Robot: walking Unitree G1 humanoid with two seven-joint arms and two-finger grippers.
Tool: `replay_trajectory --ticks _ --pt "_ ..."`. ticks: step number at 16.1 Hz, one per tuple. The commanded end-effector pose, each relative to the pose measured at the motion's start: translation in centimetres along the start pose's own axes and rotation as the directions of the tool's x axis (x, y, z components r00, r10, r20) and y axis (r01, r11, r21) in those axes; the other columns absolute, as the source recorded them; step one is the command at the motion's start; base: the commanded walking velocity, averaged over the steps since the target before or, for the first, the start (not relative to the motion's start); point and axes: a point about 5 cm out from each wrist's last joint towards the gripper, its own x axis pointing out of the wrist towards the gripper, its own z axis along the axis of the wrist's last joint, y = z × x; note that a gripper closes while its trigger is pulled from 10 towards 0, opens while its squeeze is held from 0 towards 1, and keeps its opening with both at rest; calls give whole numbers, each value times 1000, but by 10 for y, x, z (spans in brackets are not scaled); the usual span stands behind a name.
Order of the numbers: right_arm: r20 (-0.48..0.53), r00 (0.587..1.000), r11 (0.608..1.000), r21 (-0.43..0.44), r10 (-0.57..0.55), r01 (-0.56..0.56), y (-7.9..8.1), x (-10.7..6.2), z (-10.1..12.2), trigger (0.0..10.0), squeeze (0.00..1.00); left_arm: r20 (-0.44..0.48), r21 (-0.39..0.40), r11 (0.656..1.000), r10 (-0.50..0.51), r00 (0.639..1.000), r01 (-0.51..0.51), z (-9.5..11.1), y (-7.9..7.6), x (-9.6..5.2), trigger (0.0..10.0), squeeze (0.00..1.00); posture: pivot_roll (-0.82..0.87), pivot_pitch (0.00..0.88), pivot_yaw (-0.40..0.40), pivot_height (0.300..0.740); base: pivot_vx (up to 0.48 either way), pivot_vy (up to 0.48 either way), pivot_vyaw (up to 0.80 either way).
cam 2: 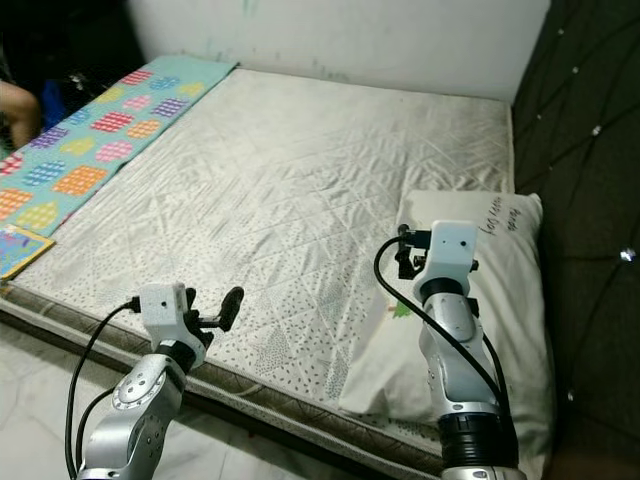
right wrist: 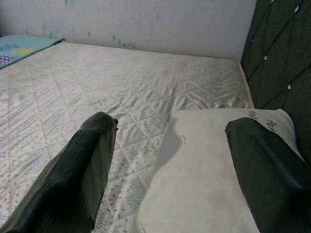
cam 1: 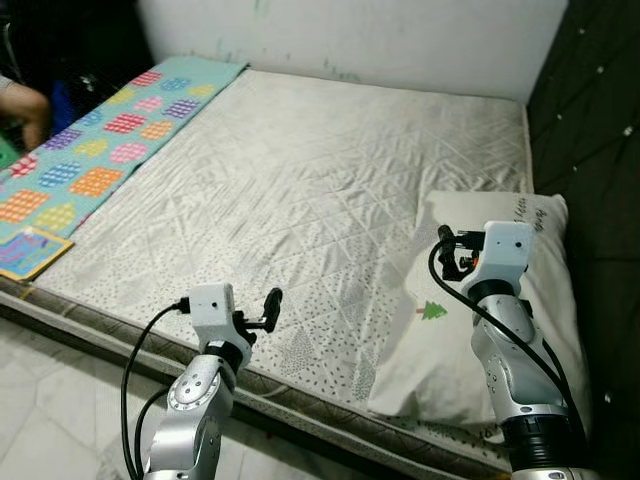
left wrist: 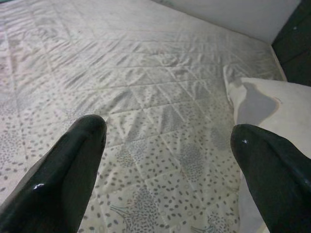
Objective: Clean up the room
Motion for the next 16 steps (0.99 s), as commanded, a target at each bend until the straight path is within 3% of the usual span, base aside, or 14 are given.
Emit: replay_trajectory --ticks 1,5,10,16 --pt "-17 1000 1000 6 -13 13 -1 -3 -6 10000 0 -11 -7 1000 19 1000 -19 -2 5 -1 10000 0 -80 0 42 740 0 0 0" --pt "-86 996 999 33 -28 31 -2 -15 -25 10000 0 -30 -19 1000 5 1000 -5 -7 1 -1 10000 0 -78 0 39 740 0 0 -348" --pt "-53 998 999 40 -23 25 2 -3 -15 10000 0 -27 -27 999 -17 999 17 -4 -1 2 10000 0 -81 0 53 740 0 0 -800" --pt "-63 998 999 45 7 -4 7 -5 -19 10000 0 -31 -37 999 -23 999 21 -5 -3 3 10000 0 -85 0 43 740 0 0 -685"
